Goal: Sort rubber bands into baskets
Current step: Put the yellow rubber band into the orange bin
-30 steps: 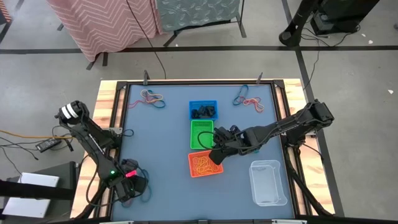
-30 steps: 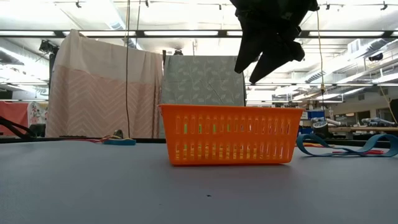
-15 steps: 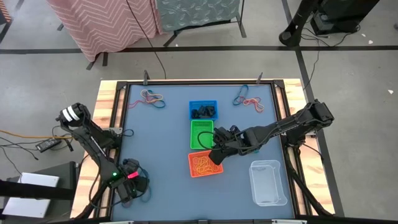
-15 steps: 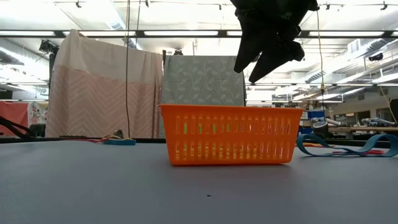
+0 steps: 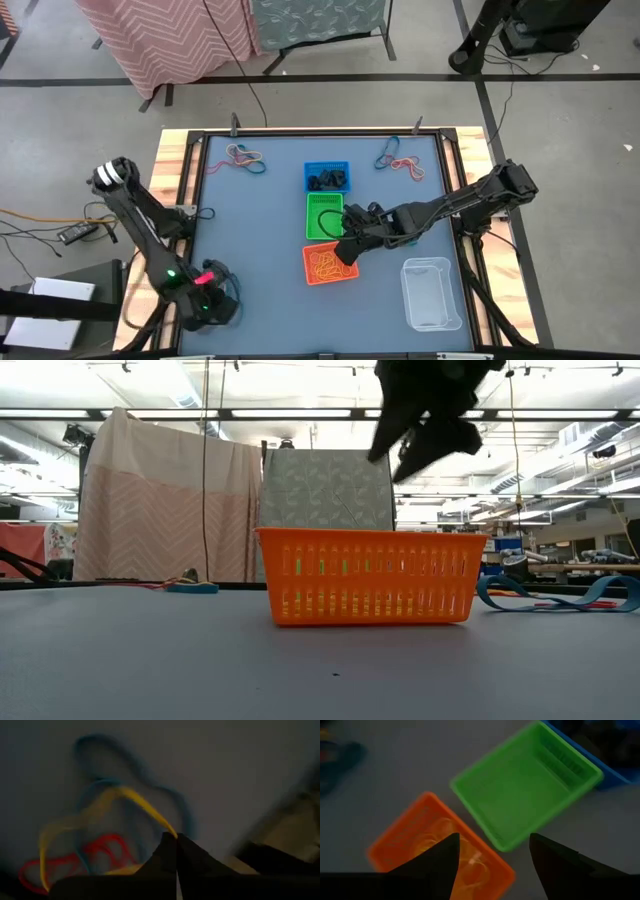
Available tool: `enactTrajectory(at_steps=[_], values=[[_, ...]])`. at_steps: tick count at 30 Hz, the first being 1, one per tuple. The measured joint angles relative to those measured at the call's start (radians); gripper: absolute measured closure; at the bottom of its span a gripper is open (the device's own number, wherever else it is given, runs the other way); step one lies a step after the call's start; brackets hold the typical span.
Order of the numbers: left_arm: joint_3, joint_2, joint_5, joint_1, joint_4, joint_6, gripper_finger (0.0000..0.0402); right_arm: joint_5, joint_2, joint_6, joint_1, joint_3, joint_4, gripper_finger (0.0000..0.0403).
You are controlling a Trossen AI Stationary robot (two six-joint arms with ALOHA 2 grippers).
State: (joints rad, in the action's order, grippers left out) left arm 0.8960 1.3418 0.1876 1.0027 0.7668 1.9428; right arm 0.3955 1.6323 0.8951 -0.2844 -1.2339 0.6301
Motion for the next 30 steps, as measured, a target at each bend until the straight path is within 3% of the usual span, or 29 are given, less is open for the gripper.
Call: enactTrajectory(at_steps=[4, 8, 11, 16, 19, 22, 26, 30], values=[[0.157, -0.094, 0.082, -0.009, 0.195, -0.103, 0.04, -0.031, -0.032, -0.068, -0.001, 0.0, -0.08, 0.0152], [0.326, -0.147, 0.232, -0.046, 0.435, -0.206, 0.04, -0.024, -0.077, -0.094, -0.001, 0.0, -0.121, 0.0152], [0.394, -0.159, 0.3, -0.124, 0.465, -0.388, 0.0401, -0.023, -0.116, -0.095, -0.001, 0.0, -0.125, 0.0152], [0.408, -0.122, 0.27, -0.346, 0.321, -0.776, 0.0401, -0.003, -0.2, -0.113, -0.007, 0.0, -0.128, 0.0152], [0.408, -0.06, 0.211, -0.473, 0.125, -1.036, 0.0401, 0.042, -0.255, -0.116, -0.018, 0.0, -0.126, 0.0152], [0.408, 0.024, 0.084, -0.58, -0.146, -1.248, 0.0401, 0.089, -0.309, -0.132, -0.024, 0.0, -0.125, 0.0152], [0.408, 0.15, -0.088, -0.664, -0.447, -1.394, 0.0401, 0.133, -0.361, -0.14, -0.024, 0.0, -0.11, 0.0152], [0.408, 0.254, -0.132, -0.691, -0.503, -1.44, 0.0401, 0.166, -0.393, -0.14, -0.024, 0.0, -0.086, 0.0152]])
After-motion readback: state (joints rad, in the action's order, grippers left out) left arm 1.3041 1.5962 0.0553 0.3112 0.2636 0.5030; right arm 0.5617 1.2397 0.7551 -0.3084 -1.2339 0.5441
